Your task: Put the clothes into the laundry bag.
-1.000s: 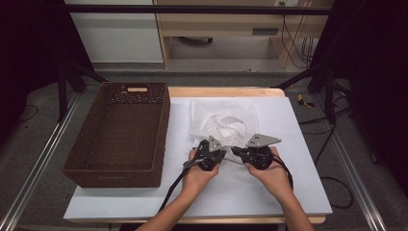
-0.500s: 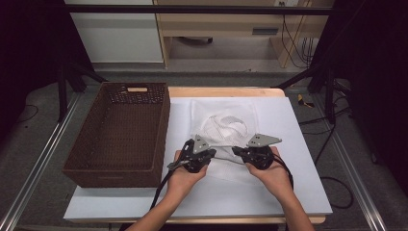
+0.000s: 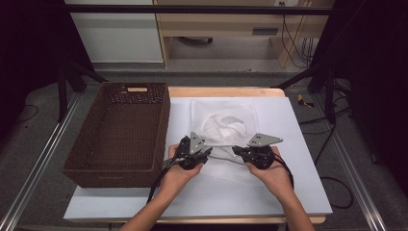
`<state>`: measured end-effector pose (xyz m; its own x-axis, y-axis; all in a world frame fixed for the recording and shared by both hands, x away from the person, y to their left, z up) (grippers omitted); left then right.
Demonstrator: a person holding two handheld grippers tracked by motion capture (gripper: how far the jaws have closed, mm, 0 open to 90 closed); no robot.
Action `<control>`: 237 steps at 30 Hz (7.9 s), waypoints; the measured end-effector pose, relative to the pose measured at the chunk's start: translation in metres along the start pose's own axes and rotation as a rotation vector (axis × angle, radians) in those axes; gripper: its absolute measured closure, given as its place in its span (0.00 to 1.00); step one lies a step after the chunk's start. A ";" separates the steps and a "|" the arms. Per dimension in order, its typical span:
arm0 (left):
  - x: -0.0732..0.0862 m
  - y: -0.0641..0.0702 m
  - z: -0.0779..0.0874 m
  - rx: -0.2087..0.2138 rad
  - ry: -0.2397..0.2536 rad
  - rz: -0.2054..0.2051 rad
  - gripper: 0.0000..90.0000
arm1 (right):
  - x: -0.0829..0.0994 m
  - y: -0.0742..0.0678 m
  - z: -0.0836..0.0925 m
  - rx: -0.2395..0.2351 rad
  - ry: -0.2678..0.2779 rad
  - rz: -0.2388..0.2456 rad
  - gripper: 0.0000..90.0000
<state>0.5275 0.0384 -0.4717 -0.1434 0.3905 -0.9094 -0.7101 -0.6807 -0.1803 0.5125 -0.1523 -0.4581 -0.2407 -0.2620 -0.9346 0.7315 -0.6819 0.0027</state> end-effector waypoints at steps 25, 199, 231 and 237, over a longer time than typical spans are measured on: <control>0.013 -0.003 -0.018 -0.054 -0.076 -0.023 0.89 | 0.000 0.002 0.002 -0.003 -0.001 -0.002 0.99; -0.034 -0.039 0.126 -0.069 0.131 0.312 0.11 | 0.030 0.080 0.085 0.451 0.124 -0.144 0.08; -0.011 -0.122 0.179 -0.243 0.106 0.331 0.05 | 0.043 0.099 0.095 0.496 0.095 -0.189 0.06; 0.001 -0.140 0.188 -0.291 0.078 0.326 0.05 | 0.054 0.103 0.093 0.493 0.011 -0.220 0.07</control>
<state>0.4967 0.2504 -0.3765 -0.2670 0.0862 -0.9598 -0.4114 -0.9109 0.0326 0.5155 -0.2997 -0.4752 -0.3462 -0.0712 -0.9354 0.2772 -0.9604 -0.0295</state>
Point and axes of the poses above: each handheld gripper's, and its own axes: z roughly backward along the jaws, x roughly out of its underside, y roughly to its right, the point moved 5 cm from there along -z, roughly forward along the jaws, and after that the axes turned 10 degrees about y, right-handed, at the moved point
